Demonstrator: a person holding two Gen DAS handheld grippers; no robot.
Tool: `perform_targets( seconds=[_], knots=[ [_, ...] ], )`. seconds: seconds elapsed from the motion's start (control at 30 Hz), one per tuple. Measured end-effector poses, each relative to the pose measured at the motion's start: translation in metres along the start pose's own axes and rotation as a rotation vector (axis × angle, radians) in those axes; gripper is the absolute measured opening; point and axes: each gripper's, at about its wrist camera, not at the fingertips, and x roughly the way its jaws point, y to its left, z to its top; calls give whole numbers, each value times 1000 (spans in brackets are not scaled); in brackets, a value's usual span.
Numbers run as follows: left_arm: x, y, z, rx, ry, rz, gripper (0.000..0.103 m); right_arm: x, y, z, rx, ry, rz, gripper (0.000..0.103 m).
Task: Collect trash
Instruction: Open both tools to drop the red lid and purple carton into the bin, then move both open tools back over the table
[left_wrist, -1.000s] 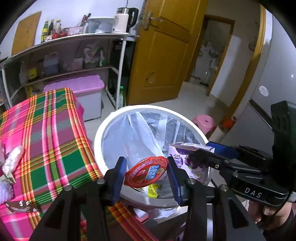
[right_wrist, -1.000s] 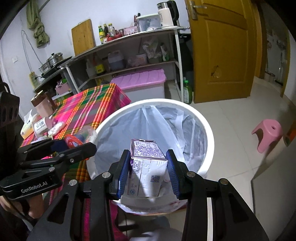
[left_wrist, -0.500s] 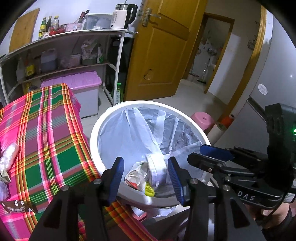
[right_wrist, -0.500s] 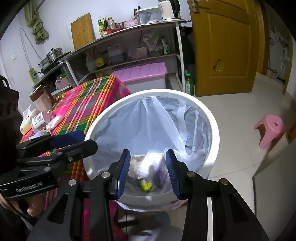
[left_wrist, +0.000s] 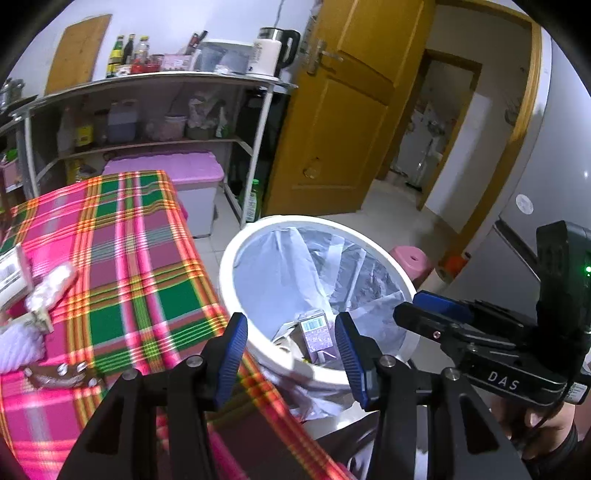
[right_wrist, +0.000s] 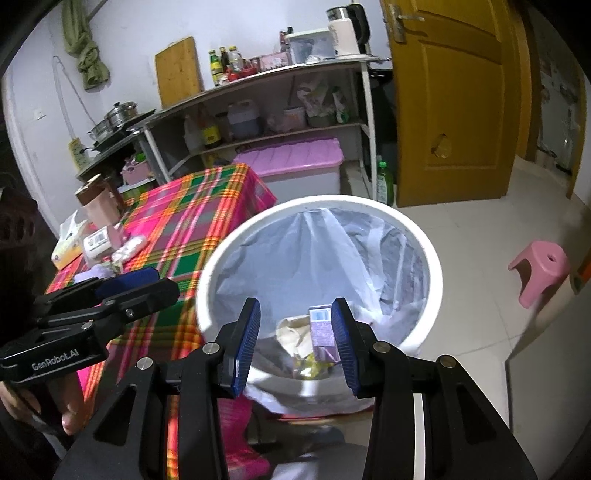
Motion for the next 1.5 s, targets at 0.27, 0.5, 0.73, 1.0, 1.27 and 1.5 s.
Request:
perform_targets(
  seconds=[0.27,0.5,0.73,1.0,1.27,1.5],
  knots=[
    [-33,23,-15,-57,-35,52,49,-6,35,-5,-58,-8,77,41],
    [-61,42,-28,-76,-69,135,49,-2,65,-10,-117,-1,144,44],
    [-85,60,-42,-95,-91,190,49,4,87,-15,-157,14,190,44],
    [-105,87,-56,-128,-103,250,49,17,114,-16,-214,43,243,44],
    [-119,119,-59,-166,-119,303,49,37,144,-14,-305,68,282,45],
    [-123,151,-57,-193,-125,347,49,61,167,-7,-366,92,297,49]
  ],
)
